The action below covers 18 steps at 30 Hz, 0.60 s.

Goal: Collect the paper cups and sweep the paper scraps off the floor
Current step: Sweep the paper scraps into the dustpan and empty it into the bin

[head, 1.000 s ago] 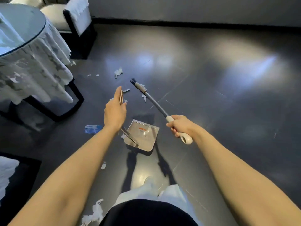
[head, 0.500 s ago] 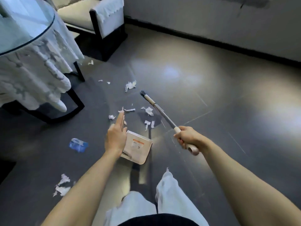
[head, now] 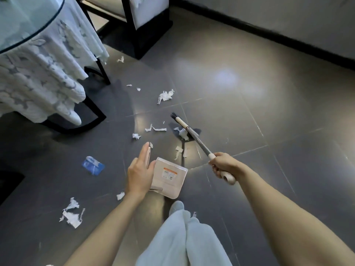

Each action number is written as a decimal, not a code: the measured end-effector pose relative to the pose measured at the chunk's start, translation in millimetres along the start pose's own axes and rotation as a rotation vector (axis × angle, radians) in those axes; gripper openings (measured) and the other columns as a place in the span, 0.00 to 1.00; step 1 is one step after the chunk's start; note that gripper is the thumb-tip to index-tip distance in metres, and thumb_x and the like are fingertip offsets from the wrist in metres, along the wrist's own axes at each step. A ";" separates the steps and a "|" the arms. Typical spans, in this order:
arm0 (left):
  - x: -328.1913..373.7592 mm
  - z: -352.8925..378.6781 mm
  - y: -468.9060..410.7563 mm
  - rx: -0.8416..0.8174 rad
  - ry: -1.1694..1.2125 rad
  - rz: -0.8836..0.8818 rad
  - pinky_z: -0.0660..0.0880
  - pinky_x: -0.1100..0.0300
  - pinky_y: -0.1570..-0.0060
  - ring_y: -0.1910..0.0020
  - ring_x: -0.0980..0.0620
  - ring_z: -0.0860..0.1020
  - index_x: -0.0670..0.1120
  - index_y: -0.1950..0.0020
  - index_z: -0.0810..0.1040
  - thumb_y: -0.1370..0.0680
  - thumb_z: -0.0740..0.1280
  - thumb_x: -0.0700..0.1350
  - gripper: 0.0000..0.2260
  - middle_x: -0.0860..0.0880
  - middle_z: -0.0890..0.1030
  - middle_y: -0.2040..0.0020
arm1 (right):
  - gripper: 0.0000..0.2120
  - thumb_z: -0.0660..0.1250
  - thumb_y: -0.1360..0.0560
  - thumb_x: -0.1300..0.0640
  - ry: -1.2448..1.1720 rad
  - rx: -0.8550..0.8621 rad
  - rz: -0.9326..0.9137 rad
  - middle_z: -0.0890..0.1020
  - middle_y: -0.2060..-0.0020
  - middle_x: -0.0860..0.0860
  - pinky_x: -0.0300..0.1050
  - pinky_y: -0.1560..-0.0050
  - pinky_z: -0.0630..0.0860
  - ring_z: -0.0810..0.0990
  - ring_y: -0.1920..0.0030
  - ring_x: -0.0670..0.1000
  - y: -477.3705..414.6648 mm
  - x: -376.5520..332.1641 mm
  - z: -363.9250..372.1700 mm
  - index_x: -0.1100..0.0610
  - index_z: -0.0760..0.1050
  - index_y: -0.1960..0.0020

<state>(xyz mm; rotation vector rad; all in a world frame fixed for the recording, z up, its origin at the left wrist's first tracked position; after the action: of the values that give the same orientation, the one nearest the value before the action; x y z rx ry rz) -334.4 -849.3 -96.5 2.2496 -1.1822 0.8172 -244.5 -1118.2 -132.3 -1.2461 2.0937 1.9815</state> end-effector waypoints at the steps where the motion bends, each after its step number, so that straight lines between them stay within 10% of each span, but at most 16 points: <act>1: -1.4 1.1 -6.7 -0.013 0.001 -0.013 0.67 0.57 0.55 0.54 0.41 0.77 0.60 0.27 0.64 0.25 0.70 0.44 0.29 0.41 0.78 0.55 | 0.04 0.56 0.22 0.67 0.001 -0.008 0.026 0.69 0.69 0.54 0.35 0.78 0.67 0.66 0.77 0.48 -4.7 -1.1 0.1 0.63 0.68 0.49; 10: 25.1 15.7 -17.9 0.010 0.020 -0.064 0.70 0.54 0.47 0.47 0.40 0.77 0.55 0.27 0.67 0.25 0.70 0.43 0.28 0.40 0.80 0.47 | 0.16 0.52 0.25 0.66 0.547 0.027 0.159 0.74 0.64 0.59 0.39 0.74 0.70 0.72 0.72 0.52 -10.4 -13.2 -26.9 0.65 0.70 0.40; 18: 31.9 19.1 -31.4 0.037 0.013 -0.057 0.69 0.54 0.44 0.43 0.40 0.76 0.56 0.27 0.67 0.24 0.69 0.43 0.27 0.43 0.79 0.41 | 0.10 0.57 0.21 0.57 0.188 -0.004 0.118 0.70 0.71 0.53 0.35 0.75 0.64 0.66 0.79 0.46 -10.6 -4.1 -76.6 0.63 0.71 0.48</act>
<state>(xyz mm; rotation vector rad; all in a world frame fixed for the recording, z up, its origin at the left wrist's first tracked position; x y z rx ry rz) -288.1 -863.2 -92.2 2.2928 -1.1001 0.8365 -197.7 -1179.4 -123.5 -1.3915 2.2992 1.9861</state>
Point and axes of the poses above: each hand's wrist, its own y-axis away from the middle knuckle, its own z-axis out of the palm, x = y × z, the point moved 8 cm from there along -y, towards the middle knuckle
